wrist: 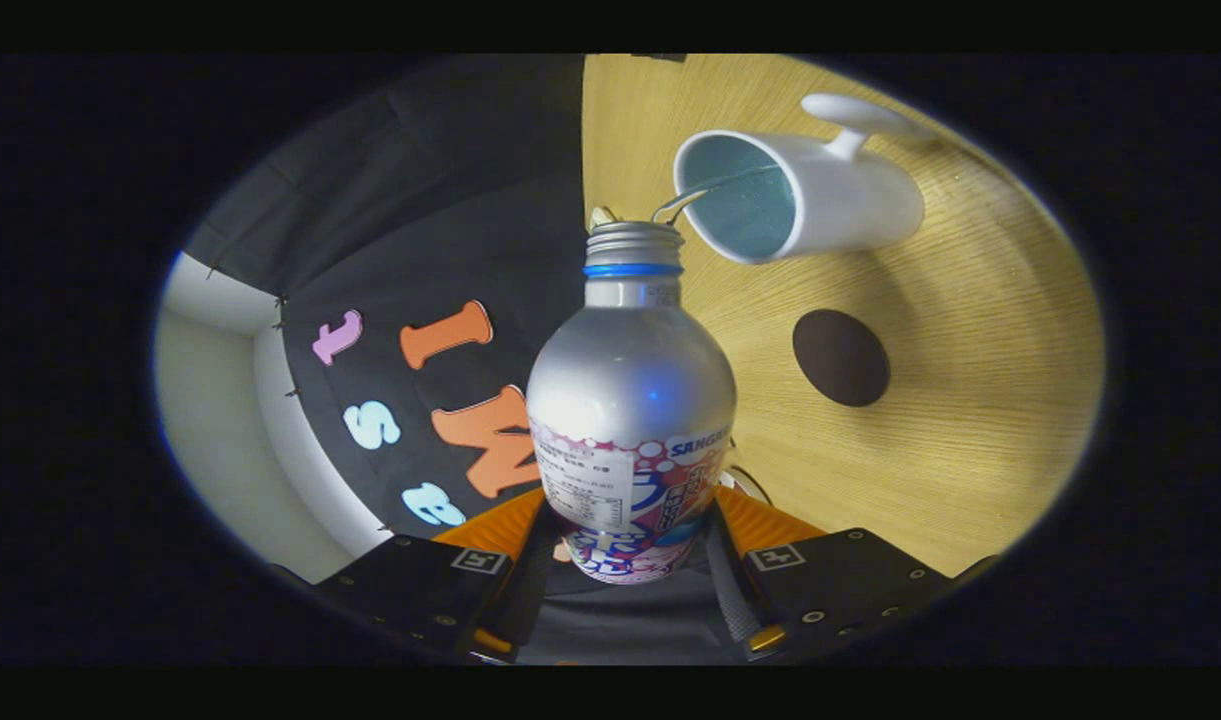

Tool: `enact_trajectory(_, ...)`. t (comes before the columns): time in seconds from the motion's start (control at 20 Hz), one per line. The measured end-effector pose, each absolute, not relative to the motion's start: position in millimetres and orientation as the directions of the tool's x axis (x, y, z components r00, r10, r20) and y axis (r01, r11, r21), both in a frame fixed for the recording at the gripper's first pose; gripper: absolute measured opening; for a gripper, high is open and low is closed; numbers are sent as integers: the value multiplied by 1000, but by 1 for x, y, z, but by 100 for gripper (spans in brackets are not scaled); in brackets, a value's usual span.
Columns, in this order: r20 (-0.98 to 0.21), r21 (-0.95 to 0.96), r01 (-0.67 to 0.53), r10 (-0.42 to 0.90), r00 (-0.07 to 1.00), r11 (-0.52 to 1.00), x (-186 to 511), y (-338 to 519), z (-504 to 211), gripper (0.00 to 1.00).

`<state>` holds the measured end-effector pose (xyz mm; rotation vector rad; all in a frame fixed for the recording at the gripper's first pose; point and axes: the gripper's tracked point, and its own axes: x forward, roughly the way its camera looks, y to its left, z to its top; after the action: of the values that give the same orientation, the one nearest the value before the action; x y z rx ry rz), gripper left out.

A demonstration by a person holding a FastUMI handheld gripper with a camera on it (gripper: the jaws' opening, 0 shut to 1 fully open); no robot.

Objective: Take the bottle from table, then pour the juice into the cup, finally place the bottle on the coaster

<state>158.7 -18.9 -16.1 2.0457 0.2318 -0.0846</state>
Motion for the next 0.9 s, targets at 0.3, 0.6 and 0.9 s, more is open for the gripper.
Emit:
enact_trajectory(0.3,-162,863,209,140,977,-460,158,-18,-16,72)
enact_trajectory(0.6,-166,853,210,133,977,-477,156,-22,-16,72)
enact_trajectory(0.9,-149,839,182,105,983,-513,154,-33,-13,72)
